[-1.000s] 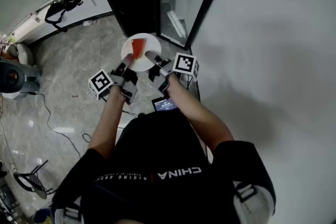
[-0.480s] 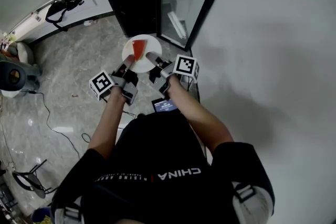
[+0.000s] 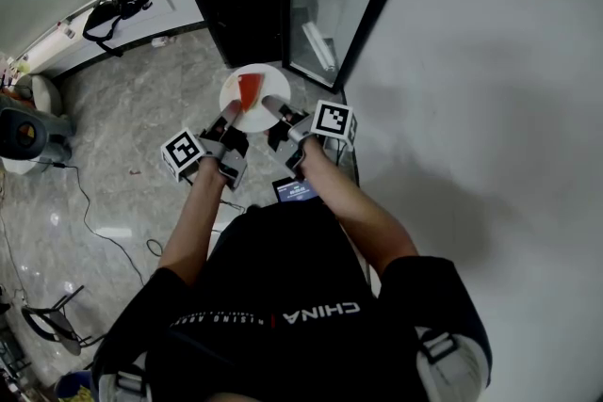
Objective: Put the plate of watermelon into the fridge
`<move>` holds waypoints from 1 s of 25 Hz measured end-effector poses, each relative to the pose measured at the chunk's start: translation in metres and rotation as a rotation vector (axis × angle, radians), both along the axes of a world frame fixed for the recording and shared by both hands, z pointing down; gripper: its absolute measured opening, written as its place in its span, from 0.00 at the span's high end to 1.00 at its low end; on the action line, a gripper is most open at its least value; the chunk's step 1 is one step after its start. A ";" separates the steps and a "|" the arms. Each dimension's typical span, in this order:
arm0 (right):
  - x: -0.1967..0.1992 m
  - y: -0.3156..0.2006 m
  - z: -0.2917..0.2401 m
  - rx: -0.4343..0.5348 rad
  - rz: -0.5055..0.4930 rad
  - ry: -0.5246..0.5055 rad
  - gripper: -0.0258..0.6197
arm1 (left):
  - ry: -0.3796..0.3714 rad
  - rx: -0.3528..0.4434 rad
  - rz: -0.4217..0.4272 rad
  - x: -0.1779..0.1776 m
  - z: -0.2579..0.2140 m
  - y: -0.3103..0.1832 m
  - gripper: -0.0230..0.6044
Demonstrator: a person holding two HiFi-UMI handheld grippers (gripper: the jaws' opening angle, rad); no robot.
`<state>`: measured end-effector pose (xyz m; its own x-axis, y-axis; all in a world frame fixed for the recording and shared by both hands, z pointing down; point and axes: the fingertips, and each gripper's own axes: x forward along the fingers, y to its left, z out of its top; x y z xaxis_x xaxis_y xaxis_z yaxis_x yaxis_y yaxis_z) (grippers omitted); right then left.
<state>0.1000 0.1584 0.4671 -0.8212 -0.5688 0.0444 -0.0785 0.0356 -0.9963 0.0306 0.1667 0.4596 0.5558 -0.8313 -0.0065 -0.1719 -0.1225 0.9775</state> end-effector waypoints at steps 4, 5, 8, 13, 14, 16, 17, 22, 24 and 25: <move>0.001 -0.001 0.001 0.002 0.000 -0.012 0.93 | 0.036 -0.005 -0.005 0.000 0.000 0.000 0.90; 0.001 0.000 0.000 -0.002 0.000 -0.016 0.93 | 0.048 -0.007 -0.007 0.001 0.000 0.000 0.91; 0.001 0.000 -0.001 0.004 -0.002 -0.025 0.93 | 0.076 -0.019 -0.010 0.001 -0.001 0.000 0.91; 0.002 0.000 0.000 -0.020 -0.005 -0.033 0.93 | 0.094 -0.032 -0.012 0.001 -0.002 0.001 0.91; 0.002 0.001 0.001 -0.030 -0.007 -0.033 0.93 | 0.096 -0.034 -0.012 0.001 -0.003 0.001 0.91; 0.003 0.002 -0.002 -0.036 -0.012 -0.034 0.93 | 0.096 -0.038 -0.014 0.002 -0.004 0.002 0.91; 0.003 0.002 -0.005 -0.032 -0.014 -0.034 0.93 | 0.095 -0.040 -0.015 0.003 -0.005 0.002 0.91; 0.004 0.003 -0.012 -0.033 -0.024 -0.028 0.93 | 0.095 -0.049 -0.024 0.004 -0.012 0.004 0.91; 0.005 0.002 -0.016 -0.028 -0.033 -0.025 0.93 | 0.098 -0.051 -0.030 0.005 -0.015 0.004 0.91; 0.005 0.002 -0.017 -0.026 -0.038 -0.024 0.93 | 0.100 -0.051 -0.033 0.005 -0.017 0.005 0.91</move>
<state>0.1049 0.1605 0.4501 -0.8431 -0.5364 0.0393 -0.0540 0.0118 -0.9985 0.0354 0.1714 0.4426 0.5264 -0.8500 -0.0173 -0.0766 -0.0677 0.9948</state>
